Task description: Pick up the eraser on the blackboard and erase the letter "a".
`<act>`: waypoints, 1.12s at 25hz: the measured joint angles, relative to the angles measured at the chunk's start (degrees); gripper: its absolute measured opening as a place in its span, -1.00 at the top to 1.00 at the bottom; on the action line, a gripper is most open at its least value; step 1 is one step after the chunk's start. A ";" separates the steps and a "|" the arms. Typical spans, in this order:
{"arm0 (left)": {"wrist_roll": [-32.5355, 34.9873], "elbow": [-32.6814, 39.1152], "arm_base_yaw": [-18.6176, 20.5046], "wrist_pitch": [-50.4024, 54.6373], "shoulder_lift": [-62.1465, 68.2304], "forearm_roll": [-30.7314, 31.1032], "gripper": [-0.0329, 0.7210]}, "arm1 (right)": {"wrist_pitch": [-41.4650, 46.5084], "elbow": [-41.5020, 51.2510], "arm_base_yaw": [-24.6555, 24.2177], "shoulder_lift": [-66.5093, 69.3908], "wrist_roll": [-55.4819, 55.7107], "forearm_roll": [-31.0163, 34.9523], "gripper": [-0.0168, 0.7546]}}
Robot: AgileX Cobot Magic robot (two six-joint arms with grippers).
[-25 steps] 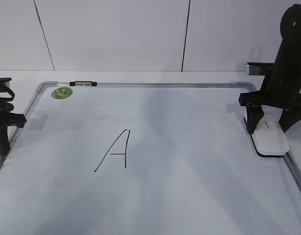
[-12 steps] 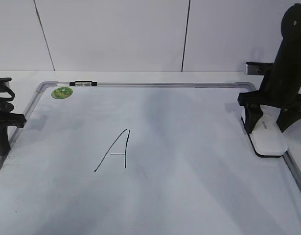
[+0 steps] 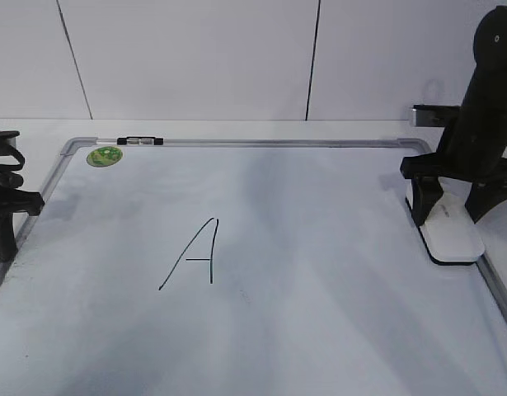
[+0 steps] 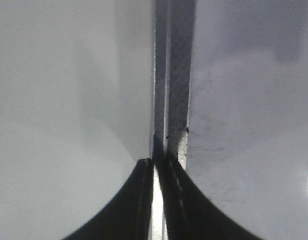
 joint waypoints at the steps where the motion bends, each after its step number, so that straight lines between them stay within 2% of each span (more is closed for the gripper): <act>1: 0.00 0.00 0.00 0.00 0.00 0.00 0.77 | 0.00 0.00 0.00 0.00 0.31 0.09 -0.61; 28: 0.10 0.00 0.00 0.00 0.00 0.00 0.69 | 0.00 0.00 0.00 0.00 0.84 0.12 -0.61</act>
